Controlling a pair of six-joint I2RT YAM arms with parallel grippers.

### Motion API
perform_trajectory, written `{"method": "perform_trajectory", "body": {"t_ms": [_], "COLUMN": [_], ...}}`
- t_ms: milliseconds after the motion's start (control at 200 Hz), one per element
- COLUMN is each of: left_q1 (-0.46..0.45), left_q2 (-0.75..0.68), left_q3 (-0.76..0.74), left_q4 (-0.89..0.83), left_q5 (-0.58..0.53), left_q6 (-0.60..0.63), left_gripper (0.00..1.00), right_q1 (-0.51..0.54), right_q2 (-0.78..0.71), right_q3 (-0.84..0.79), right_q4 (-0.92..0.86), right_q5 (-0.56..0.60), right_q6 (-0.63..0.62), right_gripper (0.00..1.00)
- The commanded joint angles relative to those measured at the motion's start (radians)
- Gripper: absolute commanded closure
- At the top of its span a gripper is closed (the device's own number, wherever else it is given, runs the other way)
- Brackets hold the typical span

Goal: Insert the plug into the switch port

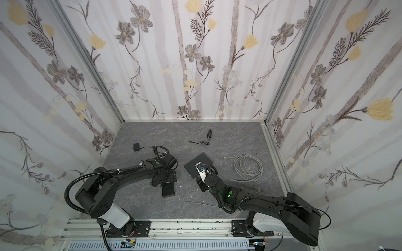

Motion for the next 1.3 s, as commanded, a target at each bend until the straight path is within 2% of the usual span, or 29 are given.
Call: {"method": "perform_trajectory", "body": {"t_ms": [0,175,385,610,735,884,1009,1169,1299], "left_q1": [0.027,0.096,0.22,0.288,0.288,0.288,0.287,0.289,0.288], "left_q2": [-0.009,-0.061,-0.222,-0.435,-0.467,-0.396,-0.35,-0.363,-0.373], "left_q3": [-0.021,-0.079,-0.216,-0.325,-0.344,-0.312,-0.295,-0.306,-0.285], "left_q4": [0.008,0.027,0.109,0.129,0.136,0.106,0.088,0.088,0.071], "left_q5": [-0.03,-0.028,0.054,0.063,0.069,0.069,0.066,0.052,0.065], "left_q6": [0.016,0.02,-0.059,-0.187,-0.281,-0.314,-0.331,-0.343,-0.311], "left_gripper": [0.18,0.22,0.36,0.33,0.33,0.32,0.32,0.3,0.19], "right_q1": [0.004,0.014,0.028,0.033,0.033,0.032,0.031,0.031,0.034], "right_q2": [-0.002,0.005,0.028,0.065,0.099,0.147,0.2,0.199,0.181], "right_q3": [0.005,0.007,0.013,0.026,0.03,0.019,0.08,0.102,0.107], "right_q4": [0.011,0.006,0.006,0.009,0.019,0.07,-0.021,-0.094,-0.181], "right_q5": [0.054,0.084,0.102,0.104,0.084,-0.147,-0.304,-0.424,-0.481], "right_q6": [-0.019,-0.03,-0.043,-0.047,-0.055,-0.125,-0.108,-0.093,-0.095], "right_gripper": [0.47,0.47,0.47,0.47,0.47,0.47,0.51,0.53,0.52]}}
